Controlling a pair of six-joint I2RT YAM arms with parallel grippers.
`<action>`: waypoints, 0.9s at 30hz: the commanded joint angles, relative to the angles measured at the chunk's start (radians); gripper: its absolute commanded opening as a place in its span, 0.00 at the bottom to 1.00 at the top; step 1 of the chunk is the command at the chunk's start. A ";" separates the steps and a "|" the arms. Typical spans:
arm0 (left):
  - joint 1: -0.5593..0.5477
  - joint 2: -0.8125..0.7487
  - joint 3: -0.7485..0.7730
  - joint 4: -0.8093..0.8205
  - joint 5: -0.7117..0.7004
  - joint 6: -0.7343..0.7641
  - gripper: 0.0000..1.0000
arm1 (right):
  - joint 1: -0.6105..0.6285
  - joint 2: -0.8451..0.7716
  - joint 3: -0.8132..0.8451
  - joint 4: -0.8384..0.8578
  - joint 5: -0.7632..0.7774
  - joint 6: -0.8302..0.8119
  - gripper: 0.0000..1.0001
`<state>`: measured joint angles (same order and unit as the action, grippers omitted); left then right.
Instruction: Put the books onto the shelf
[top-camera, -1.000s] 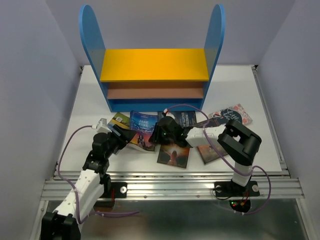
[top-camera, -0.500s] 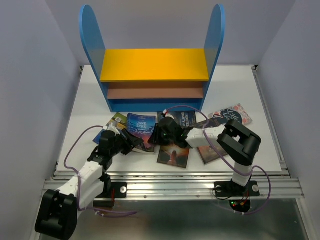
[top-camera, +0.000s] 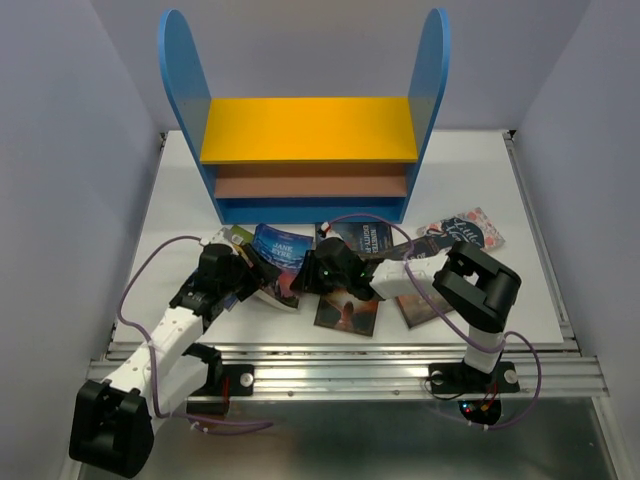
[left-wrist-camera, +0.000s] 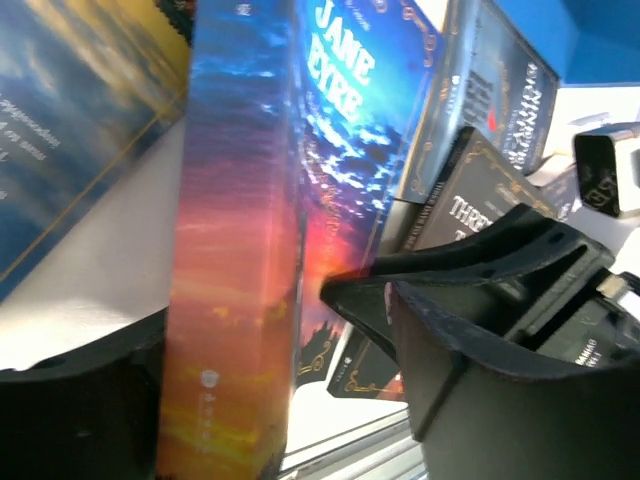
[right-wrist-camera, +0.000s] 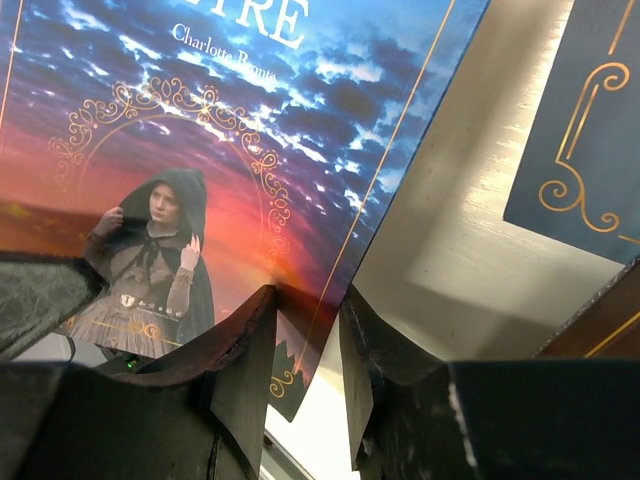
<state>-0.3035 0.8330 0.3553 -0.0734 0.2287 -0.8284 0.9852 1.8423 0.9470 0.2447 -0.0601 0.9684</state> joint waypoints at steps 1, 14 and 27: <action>0.012 0.003 0.073 0.075 -0.002 0.040 0.69 | 0.026 0.011 -0.013 0.002 -0.021 -0.028 0.28; 0.027 -0.256 0.016 0.095 -0.009 0.006 0.00 | 0.026 -0.066 0.007 -0.025 -0.017 -0.112 0.39; -0.005 -0.416 0.260 0.198 -0.040 0.189 0.00 | 0.026 -0.489 0.151 -0.344 0.229 -0.267 1.00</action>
<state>-0.2909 0.4313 0.4801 -0.1528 0.1646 -0.7155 1.0027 1.4643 1.0046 -0.0010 0.0772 0.7876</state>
